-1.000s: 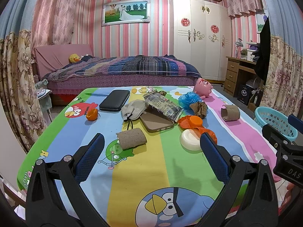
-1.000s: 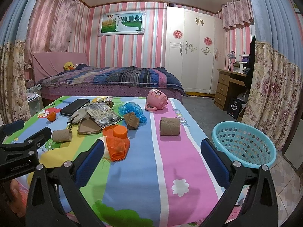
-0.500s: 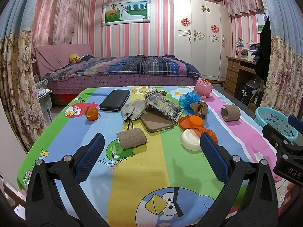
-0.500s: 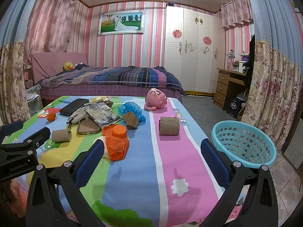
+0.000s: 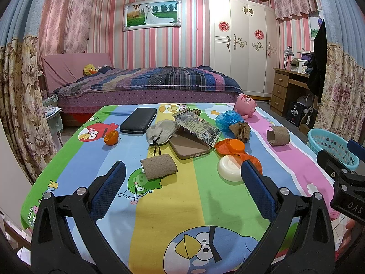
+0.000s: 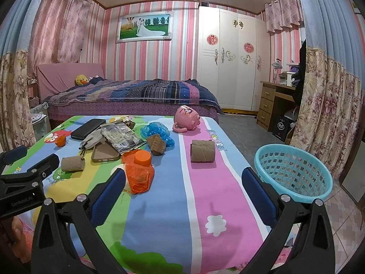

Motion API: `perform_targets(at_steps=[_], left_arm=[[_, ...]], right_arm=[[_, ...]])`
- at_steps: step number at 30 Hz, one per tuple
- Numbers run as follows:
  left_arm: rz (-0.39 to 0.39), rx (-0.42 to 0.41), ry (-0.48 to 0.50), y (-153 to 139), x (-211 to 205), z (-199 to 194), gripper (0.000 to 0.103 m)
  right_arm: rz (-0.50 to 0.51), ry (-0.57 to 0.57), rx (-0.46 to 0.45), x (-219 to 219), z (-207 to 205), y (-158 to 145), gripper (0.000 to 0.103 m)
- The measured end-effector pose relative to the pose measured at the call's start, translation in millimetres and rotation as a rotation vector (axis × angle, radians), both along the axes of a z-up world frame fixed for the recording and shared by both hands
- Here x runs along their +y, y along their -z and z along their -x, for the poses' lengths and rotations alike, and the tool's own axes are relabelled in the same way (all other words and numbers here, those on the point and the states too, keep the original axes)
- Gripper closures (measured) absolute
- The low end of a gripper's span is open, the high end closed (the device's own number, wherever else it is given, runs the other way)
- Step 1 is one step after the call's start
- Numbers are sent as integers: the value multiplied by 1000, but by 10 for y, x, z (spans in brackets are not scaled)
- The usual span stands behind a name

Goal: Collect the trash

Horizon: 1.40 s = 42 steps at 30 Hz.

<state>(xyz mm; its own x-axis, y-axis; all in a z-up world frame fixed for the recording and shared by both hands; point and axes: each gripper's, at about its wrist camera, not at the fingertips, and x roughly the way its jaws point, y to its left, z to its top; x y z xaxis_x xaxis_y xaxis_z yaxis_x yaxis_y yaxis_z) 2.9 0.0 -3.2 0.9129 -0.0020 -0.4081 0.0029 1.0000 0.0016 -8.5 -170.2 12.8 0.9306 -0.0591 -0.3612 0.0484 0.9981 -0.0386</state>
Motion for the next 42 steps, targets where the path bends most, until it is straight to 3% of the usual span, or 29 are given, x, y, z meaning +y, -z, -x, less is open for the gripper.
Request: perform_targets(at_steps=[42], left_arm=[[-1, 15, -13, 46, 40, -13, 5]], right_arm=[[-30, 42, 17, -89, -34, 20, 4]])
